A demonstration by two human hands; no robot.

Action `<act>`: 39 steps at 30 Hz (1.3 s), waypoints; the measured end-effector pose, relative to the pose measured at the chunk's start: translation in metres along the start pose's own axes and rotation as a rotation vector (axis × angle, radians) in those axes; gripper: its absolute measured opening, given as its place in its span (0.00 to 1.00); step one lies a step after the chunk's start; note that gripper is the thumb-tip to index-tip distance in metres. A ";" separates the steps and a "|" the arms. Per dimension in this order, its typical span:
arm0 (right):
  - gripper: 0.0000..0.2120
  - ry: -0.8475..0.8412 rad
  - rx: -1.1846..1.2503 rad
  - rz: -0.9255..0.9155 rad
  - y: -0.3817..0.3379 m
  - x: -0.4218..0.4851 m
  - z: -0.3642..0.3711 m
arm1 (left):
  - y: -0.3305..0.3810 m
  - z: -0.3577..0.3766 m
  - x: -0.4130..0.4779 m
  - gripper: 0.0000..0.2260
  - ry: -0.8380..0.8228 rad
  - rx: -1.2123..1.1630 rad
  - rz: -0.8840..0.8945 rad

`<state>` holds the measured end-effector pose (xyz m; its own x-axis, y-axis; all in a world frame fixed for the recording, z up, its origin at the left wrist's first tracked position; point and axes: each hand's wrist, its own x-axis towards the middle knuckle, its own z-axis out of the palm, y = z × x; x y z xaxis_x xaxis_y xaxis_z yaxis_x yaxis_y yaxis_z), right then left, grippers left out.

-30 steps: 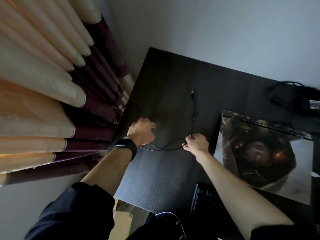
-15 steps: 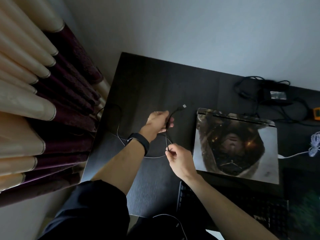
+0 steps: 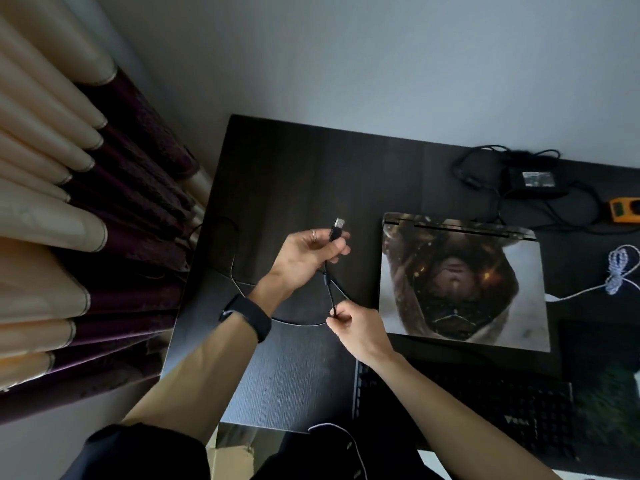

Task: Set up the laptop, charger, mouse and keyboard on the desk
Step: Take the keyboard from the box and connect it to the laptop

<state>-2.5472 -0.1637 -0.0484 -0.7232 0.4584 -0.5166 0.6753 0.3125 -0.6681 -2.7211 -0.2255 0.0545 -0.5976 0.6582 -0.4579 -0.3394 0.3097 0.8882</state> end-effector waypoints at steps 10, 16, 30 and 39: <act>0.07 0.187 0.531 -0.081 -0.048 -0.026 -0.097 | -0.022 -0.008 -0.027 0.11 -0.080 0.182 0.118; 0.09 0.193 0.495 -0.239 -0.067 -0.046 -0.114 | -0.022 -0.007 -0.029 0.10 -0.102 0.231 0.101; 0.03 0.187 0.187 -0.100 -0.011 -0.041 -0.091 | -0.036 0.018 -0.039 0.12 -0.198 0.888 0.090; 0.01 0.108 0.139 0.060 0.017 -0.021 -0.085 | -0.104 0.043 -0.015 0.09 0.038 1.375 0.691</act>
<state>-2.5082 -0.0969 -0.0033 -0.6574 0.5615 -0.5026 0.6852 0.1676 -0.7088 -2.6458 -0.2379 -0.0299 -0.3764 0.9243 0.0630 0.9006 0.3490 0.2591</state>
